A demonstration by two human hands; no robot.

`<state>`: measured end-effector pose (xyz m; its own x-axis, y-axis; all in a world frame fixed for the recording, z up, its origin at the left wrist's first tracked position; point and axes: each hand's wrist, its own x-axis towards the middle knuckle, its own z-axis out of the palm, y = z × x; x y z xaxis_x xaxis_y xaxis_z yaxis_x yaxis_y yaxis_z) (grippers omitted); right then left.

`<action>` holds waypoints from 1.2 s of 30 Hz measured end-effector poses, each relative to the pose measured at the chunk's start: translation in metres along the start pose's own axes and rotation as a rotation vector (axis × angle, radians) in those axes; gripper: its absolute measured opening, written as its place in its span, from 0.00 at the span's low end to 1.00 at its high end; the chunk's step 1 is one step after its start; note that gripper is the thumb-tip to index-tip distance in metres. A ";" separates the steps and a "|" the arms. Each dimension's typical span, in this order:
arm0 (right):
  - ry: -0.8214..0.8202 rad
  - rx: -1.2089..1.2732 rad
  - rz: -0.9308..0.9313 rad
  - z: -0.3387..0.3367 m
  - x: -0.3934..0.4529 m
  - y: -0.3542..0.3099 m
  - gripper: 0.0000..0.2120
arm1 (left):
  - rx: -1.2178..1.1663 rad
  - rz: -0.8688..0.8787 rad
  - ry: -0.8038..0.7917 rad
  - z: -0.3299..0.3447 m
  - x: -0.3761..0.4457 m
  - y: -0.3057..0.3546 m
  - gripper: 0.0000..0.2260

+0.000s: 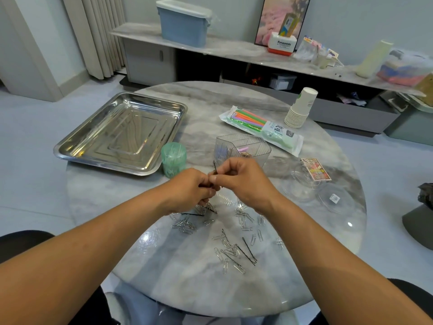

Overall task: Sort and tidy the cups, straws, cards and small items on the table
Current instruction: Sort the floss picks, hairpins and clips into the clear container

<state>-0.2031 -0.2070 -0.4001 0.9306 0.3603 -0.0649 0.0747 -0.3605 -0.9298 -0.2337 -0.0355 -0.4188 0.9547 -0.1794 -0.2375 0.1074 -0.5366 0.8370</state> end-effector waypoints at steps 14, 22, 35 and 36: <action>0.533 -0.498 -0.250 -0.059 0.018 -0.036 0.02 | 0.111 -0.041 0.123 -0.007 0.012 -0.013 0.22; 0.320 -0.898 -0.072 -0.053 0.029 -0.026 0.06 | 0.677 -0.220 0.086 -0.026 -0.003 -0.020 0.20; -0.129 -0.703 0.045 -0.009 0.000 -0.032 0.04 | 0.674 -0.127 0.039 -0.008 0.010 -0.021 0.05; -0.191 -0.752 0.058 0.003 -0.004 -0.022 0.06 | 0.684 -0.127 0.017 -0.007 0.011 -0.020 0.04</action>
<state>-0.2094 -0.1983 -0.3805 0.8674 0.4407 -0.2309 0.3145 -0.8453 -0.4318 -0.2232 -0.0212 -0.4350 0.9510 -0.0714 -0.3007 0.0245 -0.9526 0.3034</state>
